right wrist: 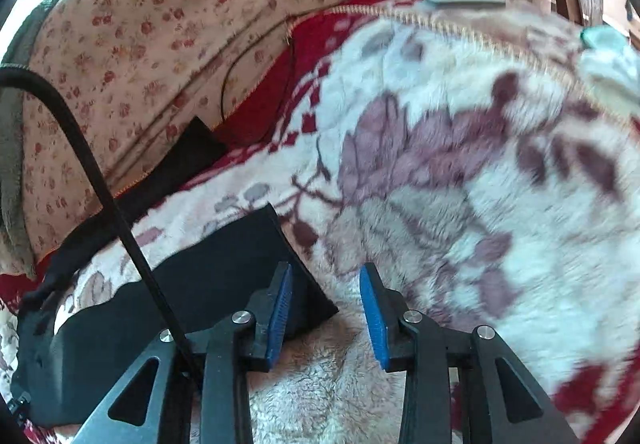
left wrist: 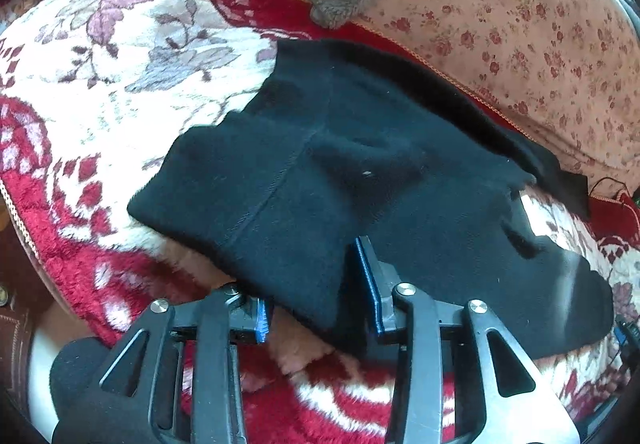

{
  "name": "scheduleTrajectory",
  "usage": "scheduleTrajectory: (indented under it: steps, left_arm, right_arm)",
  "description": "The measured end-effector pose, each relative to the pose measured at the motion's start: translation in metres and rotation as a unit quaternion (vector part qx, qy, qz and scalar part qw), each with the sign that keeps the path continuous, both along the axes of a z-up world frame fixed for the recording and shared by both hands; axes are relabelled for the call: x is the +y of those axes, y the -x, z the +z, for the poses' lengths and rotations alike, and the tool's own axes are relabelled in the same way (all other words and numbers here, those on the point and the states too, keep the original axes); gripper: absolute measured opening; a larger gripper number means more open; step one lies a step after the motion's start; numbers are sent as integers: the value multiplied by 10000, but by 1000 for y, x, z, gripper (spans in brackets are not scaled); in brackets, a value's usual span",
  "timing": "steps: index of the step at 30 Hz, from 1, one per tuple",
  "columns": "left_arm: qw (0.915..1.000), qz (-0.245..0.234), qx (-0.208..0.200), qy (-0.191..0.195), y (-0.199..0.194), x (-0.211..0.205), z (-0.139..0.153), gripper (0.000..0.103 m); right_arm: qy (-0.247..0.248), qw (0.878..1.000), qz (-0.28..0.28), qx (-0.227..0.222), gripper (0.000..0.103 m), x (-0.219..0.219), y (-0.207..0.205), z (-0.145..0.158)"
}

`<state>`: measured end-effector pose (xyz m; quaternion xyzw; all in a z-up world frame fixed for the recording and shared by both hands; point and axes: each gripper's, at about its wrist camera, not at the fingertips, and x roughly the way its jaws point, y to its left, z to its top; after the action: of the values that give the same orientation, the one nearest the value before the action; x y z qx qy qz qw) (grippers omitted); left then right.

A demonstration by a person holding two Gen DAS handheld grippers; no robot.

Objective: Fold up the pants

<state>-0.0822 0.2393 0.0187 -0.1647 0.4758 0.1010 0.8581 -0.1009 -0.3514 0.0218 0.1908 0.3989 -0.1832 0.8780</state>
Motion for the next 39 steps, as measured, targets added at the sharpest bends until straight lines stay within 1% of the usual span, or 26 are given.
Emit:
scheduleTrajectory:
  steps: [3, 5, 7, 10, 13, 15, 18, 21, 22, 24, 26, 30, 32, 35, 36, 39]
  left_arm:
    - [10000, 45, 12, -15, 9, 5, 8, 36]
    - [9999, 62, -94, -64, 16, 7, 20, 36]
    - [9998, 77, -183, -80, 19, 7, 29, 36]
    - [9994, 90, -327, -70, 20, 6, 46, 36]
    - [9987, 144, -484, -120, 22, 7, 62, 36]
    - [9980, 217, -586, -126, 24, 10, 72, 42]
    - [9973, 268, -682, -111, 24, 14, 83, 43]
    - [9972, 134, -732, -99, 15, 8, 89, 45]
    - [9972, 80, -739, -114, 10, 3, 90, 46]
    - [9976, -47, -689, 3, -3, -7, 86, 51]
    - [9975, -291, -604, 235, -23, -21, 78, 51]
    - [9967, -614, -377, 380, -67, -53, 57, 51]
    - [9957, -706, -287, 526, -89, -65, 46, 51]
    - [9950, -697, -200, 682, -119, -72, 36, 51]
    - [9940, -705, -224, 805, -131, -74, 33, 51]
    - [9938, -631, -95, 905, -156, -77, 24, 51]
  right_arm:
    - [113, 9997, 100, -187, 37, 6, 5, 19]
    - [-110, 9987, 323, -386, 44, 13, 4, 33]
    - [-430, 9951, 701, -546, 48, 24, -3, 41]
    - [-742, 9873, 1235, -669, 48, 48, -20, 47]
    - [-972, 9803, 1617, -587, 48, 72, -38, 44]
    - [-1101, 9763, 1772, -575, 48, 83, -49, 41]
    - [-1320, 9704, 1941, -560, 48, 92, -63, 35]
    - [-1559, 9659, 2028, -413, 49, 97, -84, 23]
    - [-1602, 9653, 2027, -372, 49, 99, -92, 20]
    - [-1679, 9642, 2023, -350, 49, 101, -103, 15]
    - [-1761, 9631, 2011, -300, 49, 101, -115, 9]
    - [-1826, 9620, 2012, -279, 49, 102, -136, -1]
    - [-1931, 9599, 2013, -270, 49, 100, -146, -7]
    - [-2103, 9583, 1920, -227, 50, 93, -161, -15]
    - [-2139, 9579, 1904, -195, 50, 92, -166, -18]
    - [-2299, 9555, 1847, -101, 50, 85, -182, -27]
